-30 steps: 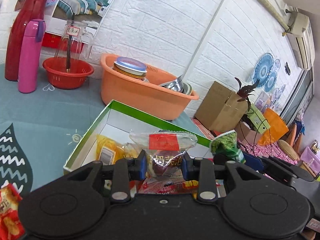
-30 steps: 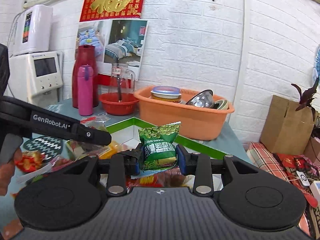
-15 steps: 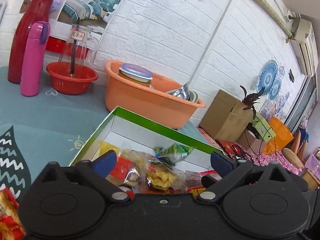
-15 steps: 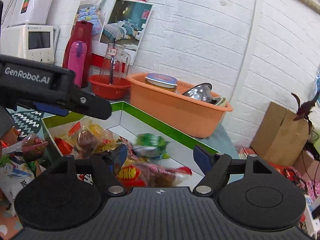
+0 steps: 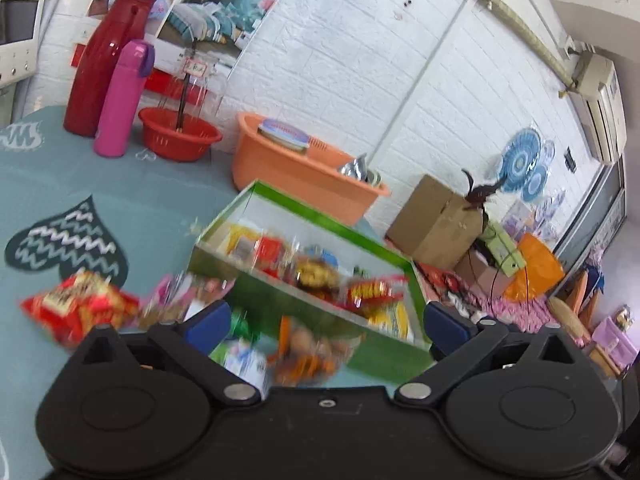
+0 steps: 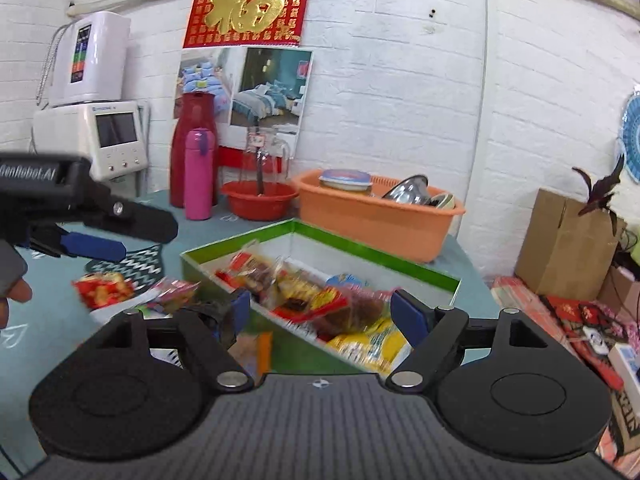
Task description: Organize snacks
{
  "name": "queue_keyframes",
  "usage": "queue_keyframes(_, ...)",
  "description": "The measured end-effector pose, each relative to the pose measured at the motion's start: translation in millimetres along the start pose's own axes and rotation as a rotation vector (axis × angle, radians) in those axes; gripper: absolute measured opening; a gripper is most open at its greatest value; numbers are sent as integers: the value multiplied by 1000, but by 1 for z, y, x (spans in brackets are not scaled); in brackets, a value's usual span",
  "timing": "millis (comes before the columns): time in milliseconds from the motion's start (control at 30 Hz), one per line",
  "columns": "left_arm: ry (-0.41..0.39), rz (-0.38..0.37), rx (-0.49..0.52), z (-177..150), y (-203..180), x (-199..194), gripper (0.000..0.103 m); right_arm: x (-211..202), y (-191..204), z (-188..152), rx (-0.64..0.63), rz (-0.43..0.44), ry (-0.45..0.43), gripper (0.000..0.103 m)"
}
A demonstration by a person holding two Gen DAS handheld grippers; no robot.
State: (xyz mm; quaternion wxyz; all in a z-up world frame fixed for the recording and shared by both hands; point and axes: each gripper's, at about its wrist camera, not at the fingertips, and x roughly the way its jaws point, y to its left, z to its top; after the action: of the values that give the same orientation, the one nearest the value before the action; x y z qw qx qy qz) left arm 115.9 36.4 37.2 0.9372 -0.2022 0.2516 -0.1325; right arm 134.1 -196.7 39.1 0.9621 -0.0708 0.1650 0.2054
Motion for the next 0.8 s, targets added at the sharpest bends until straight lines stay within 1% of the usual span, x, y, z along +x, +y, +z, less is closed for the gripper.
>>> queue_keyframes(67,23,17,-4,-14,6,-6,103,-10,2,-8,17,12,24,103)
queue_keyframes(133,47,45,-33,-28,14,-8,103,-17,4,-17,35,19,47,103)
queue_keyframes(233,88,73,-56,-36,20,-3,103,-21,7,-31,71,7,87,103)
queue_keyframes(267,93,81,-56,-38,20,-3,103,-22,6,-35,87,-1,99,103)
queue_keyframes(333,91,74,-33,-41,18,-4,103,-24,5,-43,122,-15,117,103)
queue_keyframes(500,71,54,22,-33,13,-3,103,-25,3,-49,184,-68,147,103)
queue_keyframes(667,68,49,137,-11,4,7,103,-22,9,-41,196,-101,118,103)
queue_keyframes(733,75,29,144,-8,8,17,103,-15,13,-38,202,-101,122,103)
queue_keyframes(800,64,-1,123,-11,17,24,103,-9,16,-36,205,-99,130,103)
